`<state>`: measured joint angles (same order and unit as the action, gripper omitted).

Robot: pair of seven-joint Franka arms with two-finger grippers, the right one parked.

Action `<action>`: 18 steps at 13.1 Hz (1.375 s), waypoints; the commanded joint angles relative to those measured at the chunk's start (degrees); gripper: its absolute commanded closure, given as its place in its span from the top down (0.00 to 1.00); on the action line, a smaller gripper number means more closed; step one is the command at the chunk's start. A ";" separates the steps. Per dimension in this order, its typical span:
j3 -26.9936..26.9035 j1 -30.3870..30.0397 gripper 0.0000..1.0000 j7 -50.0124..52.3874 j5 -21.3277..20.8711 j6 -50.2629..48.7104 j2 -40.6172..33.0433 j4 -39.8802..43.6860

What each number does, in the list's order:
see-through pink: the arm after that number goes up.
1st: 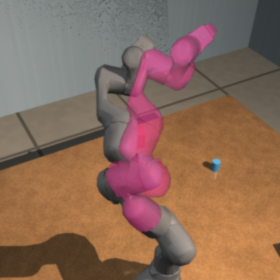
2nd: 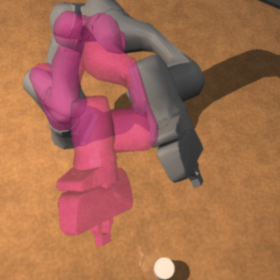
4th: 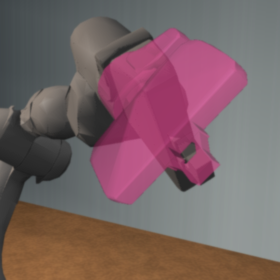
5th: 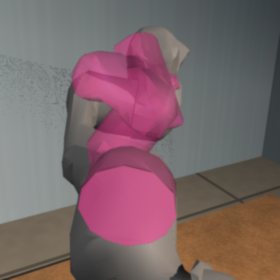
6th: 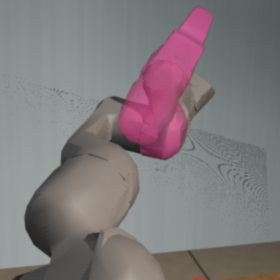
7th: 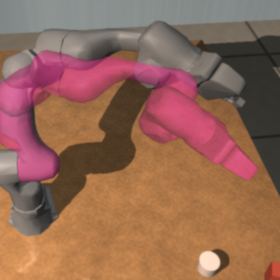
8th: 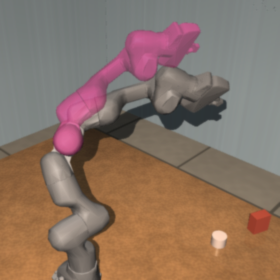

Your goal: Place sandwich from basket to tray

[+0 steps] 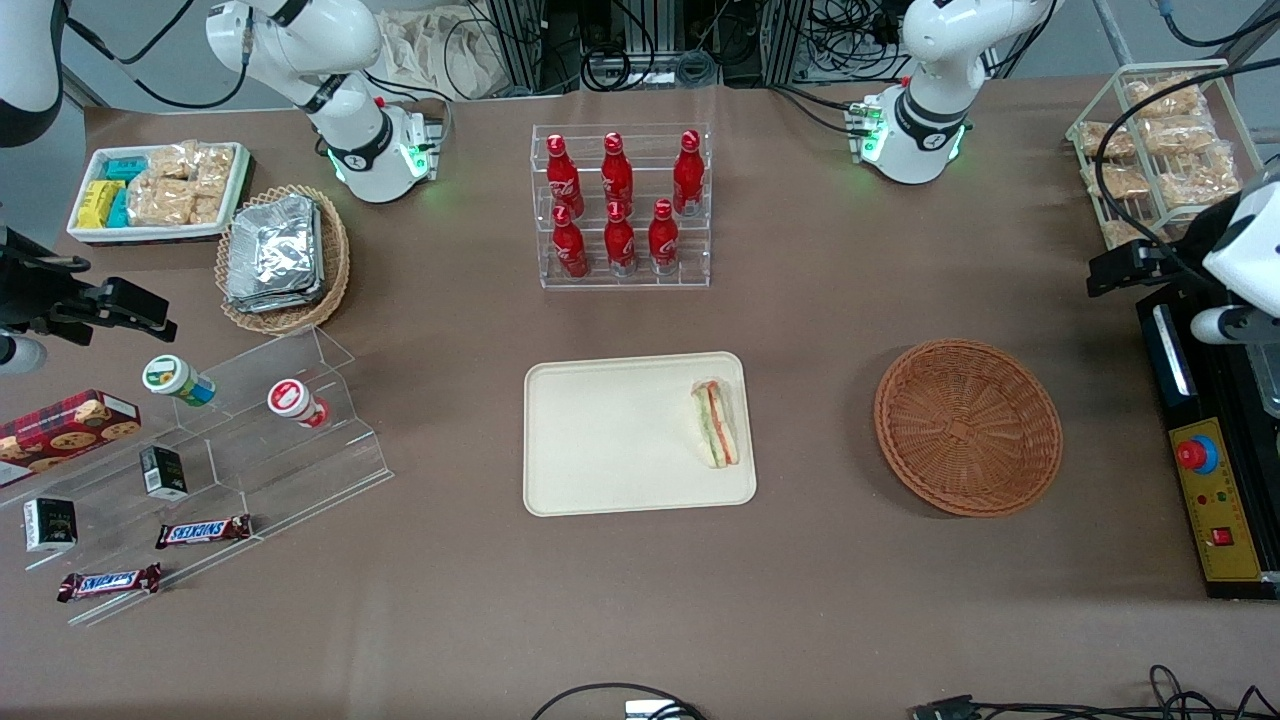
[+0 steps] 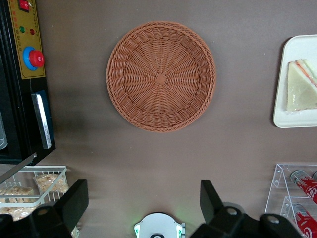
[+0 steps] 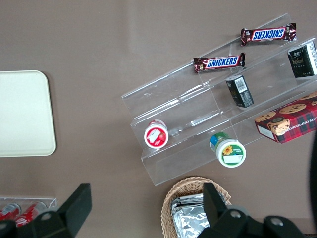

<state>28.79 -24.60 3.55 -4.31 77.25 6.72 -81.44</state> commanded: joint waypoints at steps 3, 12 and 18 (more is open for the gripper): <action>0.47 -1.16 1.00 -0.48 0.27 -0.78 -0.74 -1.79; 0.56 -0.89 1.00 -0.48 0.45 -2.28 -1.18 -2.50; -13.37 13.22 1.00 -0.48 0.62 -1.40 -4.52 -5.13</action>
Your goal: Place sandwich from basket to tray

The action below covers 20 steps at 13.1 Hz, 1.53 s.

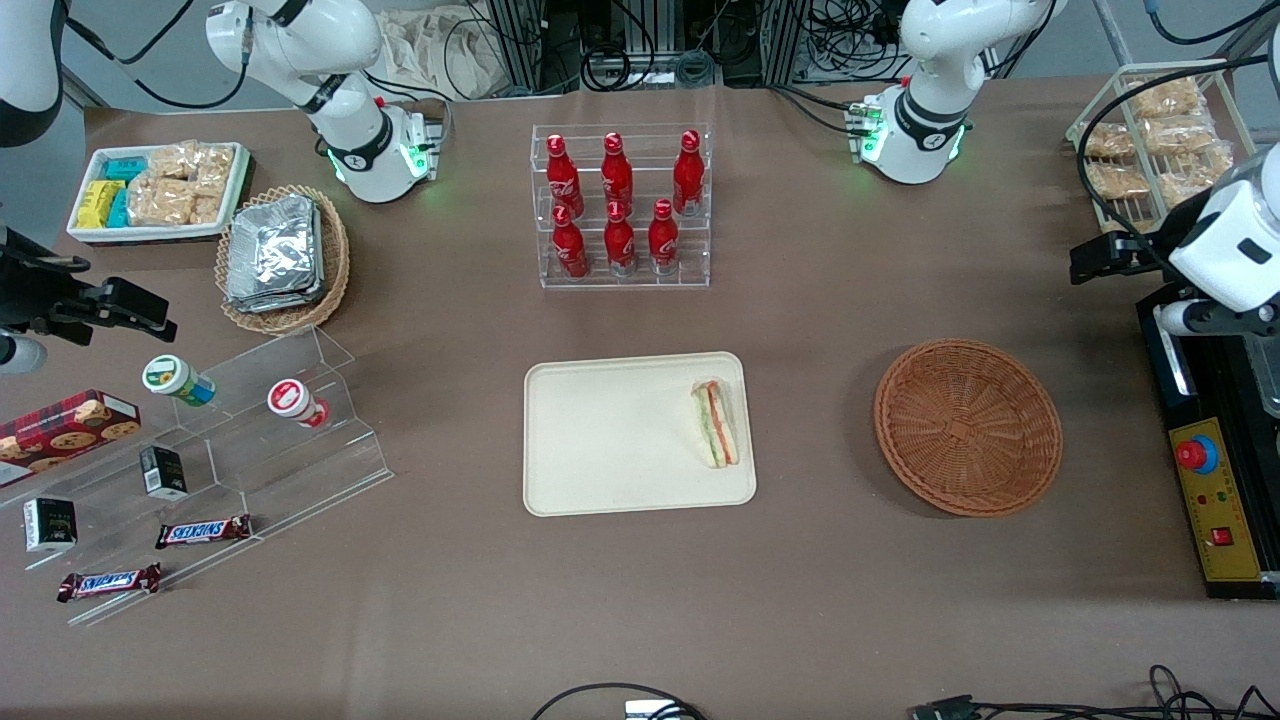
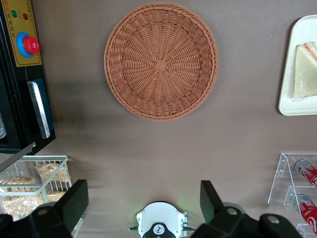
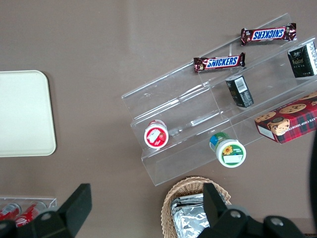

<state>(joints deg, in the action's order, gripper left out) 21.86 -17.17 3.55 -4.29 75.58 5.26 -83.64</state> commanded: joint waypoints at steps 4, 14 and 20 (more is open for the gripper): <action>-16.06 14.80 1.00 -0.39 1.04 2.28 -3.93 -4.24; -13.07 11.46 1.00 -0.39 2.80 8.00 -6.75 -9.35; -13.15 11.28 1.00 -0.39 2.89 8.00 -6.40 -9.26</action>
